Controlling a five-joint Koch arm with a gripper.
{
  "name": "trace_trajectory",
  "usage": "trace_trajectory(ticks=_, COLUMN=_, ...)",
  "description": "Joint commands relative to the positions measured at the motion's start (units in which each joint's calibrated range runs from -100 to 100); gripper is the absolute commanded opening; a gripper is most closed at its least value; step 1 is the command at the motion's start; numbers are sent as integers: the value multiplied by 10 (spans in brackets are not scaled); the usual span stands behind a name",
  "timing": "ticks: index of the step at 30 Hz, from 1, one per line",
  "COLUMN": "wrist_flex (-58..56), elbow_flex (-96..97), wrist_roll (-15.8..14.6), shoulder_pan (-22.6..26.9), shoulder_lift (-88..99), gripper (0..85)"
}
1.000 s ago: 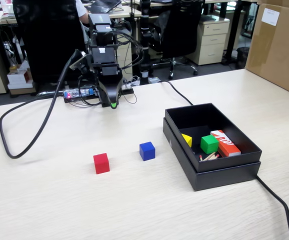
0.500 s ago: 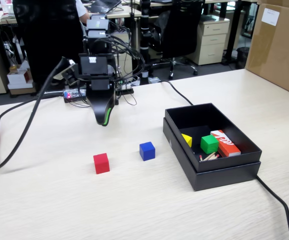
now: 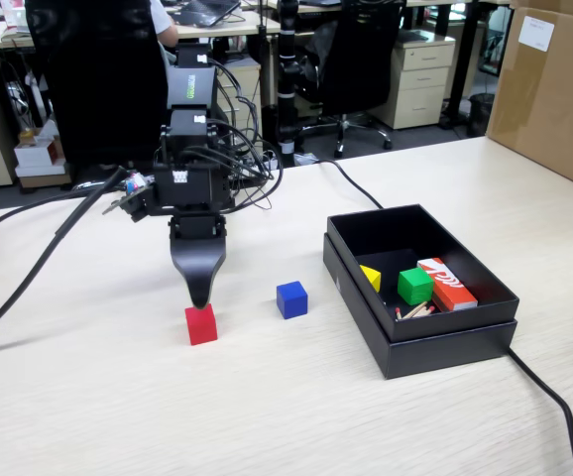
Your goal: Put the red cube on top of the blue cube
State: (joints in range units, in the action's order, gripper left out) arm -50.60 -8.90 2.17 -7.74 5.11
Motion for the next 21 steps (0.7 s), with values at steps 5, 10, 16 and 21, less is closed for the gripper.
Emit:
trace_trajectory(ticks=5, wrist_flex=-2, elbow_flex=-64, wrist_roll=6, shoulder_pan=-5, shoulder_lift=-30, gripper=468)
trace_trajectory(ticks=10, wrist_flex=-2, elbow_flex=-60, wrist_roll=7, shoulder_pan=-8, shoulder_lift=-49, gripper=480)
trace_trajectory(ticks=16, wrist_flex=-2, elbow_flex=-36, wrist_roll=11, shoulder_pan=-11, shoulder_lift=-49, gripper=487)
trace_trajectory(ticks=21, wrist_flex=-2, elbow_flex=6, wrist_roll=14, shoulder_pan=-12, shoulder_lift=3, gripper=496)
